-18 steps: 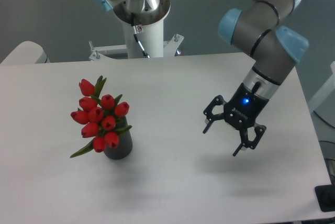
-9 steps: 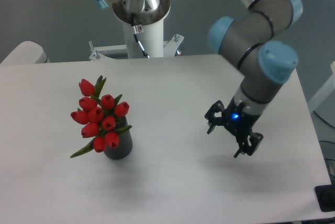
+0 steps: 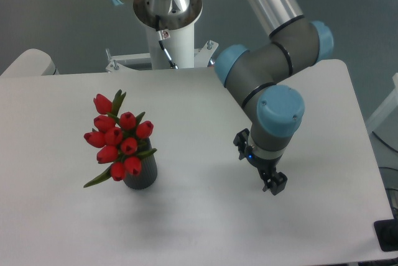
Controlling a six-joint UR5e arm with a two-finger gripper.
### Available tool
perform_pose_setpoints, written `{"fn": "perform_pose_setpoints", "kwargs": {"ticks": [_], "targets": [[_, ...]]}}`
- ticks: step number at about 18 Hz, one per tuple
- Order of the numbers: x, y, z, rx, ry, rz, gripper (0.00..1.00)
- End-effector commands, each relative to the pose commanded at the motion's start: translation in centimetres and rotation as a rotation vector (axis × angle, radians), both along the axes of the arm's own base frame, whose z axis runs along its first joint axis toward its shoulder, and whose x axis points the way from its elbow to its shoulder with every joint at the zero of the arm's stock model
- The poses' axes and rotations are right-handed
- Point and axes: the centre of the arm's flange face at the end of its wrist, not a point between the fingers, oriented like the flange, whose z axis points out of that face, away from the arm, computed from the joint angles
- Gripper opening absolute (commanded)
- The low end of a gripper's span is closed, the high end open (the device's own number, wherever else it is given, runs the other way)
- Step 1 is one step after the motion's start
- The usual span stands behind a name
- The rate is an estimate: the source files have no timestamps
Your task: Insert the flowers into the vase
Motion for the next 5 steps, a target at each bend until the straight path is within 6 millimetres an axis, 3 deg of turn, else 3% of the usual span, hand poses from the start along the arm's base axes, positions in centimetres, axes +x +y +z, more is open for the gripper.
{"fn": "perform_pose_setpoints", "kwargs": {"ticks": [5], "targets": [[0.3, 0.3, -0.3, 0.0, 0.0, -0.006, 1.0]]}}
